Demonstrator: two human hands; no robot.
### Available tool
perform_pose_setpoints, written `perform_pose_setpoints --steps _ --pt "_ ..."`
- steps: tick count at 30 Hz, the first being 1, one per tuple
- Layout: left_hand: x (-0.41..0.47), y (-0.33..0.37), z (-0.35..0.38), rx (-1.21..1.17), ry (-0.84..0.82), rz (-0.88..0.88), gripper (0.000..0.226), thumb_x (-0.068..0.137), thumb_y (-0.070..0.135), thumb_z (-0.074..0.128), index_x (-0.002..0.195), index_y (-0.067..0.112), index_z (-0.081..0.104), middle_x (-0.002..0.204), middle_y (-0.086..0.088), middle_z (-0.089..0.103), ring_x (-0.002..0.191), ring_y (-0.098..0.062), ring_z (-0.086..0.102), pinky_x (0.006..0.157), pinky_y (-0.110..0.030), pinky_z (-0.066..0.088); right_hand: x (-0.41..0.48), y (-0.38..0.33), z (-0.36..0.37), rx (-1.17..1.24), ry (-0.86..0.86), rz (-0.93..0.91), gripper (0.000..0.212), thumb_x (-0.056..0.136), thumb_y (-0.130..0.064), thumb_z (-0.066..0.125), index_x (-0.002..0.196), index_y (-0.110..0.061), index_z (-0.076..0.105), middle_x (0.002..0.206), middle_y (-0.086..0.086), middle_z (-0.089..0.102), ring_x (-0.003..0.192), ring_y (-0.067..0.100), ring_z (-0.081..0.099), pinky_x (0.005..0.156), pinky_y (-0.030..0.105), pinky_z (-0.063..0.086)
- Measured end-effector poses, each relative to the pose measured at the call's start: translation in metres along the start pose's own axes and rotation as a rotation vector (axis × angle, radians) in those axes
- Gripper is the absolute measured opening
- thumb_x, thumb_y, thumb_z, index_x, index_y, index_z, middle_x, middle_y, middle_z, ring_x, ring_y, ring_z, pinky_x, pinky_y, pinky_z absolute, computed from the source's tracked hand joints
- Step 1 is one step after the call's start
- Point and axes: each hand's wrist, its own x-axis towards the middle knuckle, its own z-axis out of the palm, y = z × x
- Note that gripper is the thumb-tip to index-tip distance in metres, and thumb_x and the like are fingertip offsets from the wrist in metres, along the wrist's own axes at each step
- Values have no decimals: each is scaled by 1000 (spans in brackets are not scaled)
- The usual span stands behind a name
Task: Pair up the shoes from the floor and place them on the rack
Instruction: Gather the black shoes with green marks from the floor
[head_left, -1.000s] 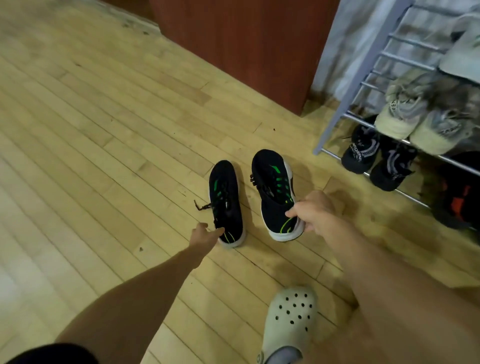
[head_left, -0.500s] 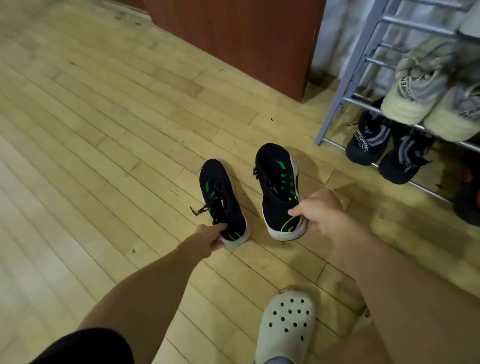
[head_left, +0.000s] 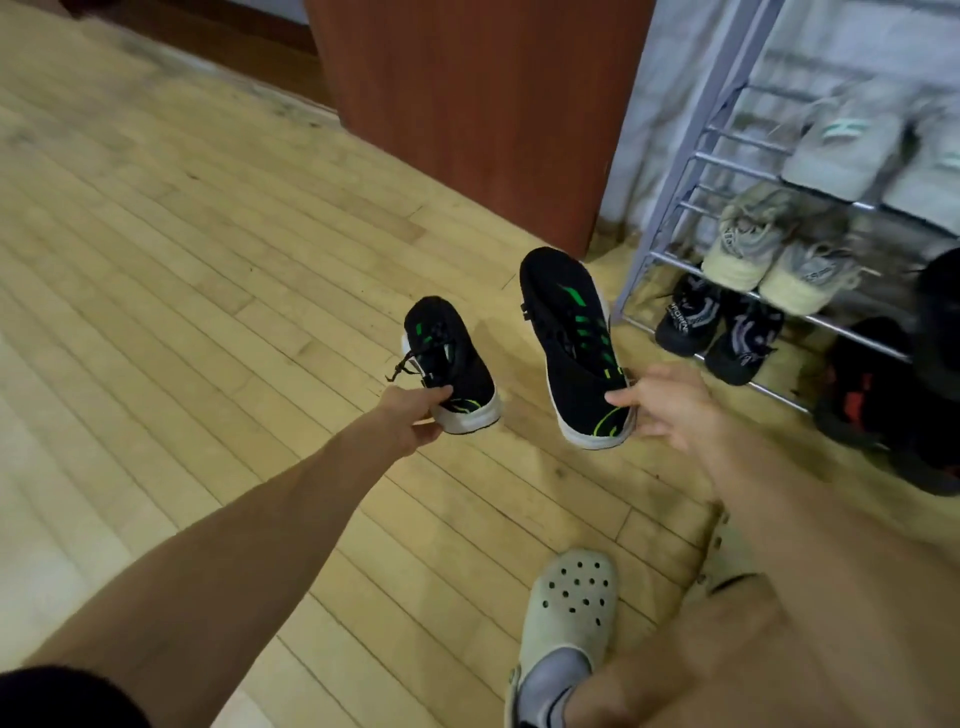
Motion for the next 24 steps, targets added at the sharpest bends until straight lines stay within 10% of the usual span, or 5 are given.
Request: perform_pose_setpoints --steps 4,13,19,24 --pt "-41 40 8 14 -143 176 19 85 15 70 94 8 55 85 -7 60 71 -20 55 58 -30 45 -42 -18 -37 40 62 -146 55 82 8 68 134 -6 55 116 5 67 96 25 64 89 43 53" --pt "-139 144 92 179 -322 579 10 85 18 70 84 10 64 75 -3 64 51 -10 61 64 -31 52 -96 -86 -139 248 189 -364 42 81 2 71 121 -10 65 109 3 71 98 23 67 93 46 53" --pt "-178 216 181 241 -423 743 33 81 20 74 104 -3 69 88 -15 66 74 -24 59 71 -34 53 -95 -139 -223 352 285 -475 33 82 -2 69 114 -12 69 97 4 74 77 18 71 60 30 56" --pt "-194 268 273 255 -482 769 28 80 18 75 100 1 69 74 -7 63 51 -13 57 52 -24 51 -71 -184 -281 406 333 -448 21 88 -4 65 108 -9 65 84 8 69 56 17 68 53 32 60"
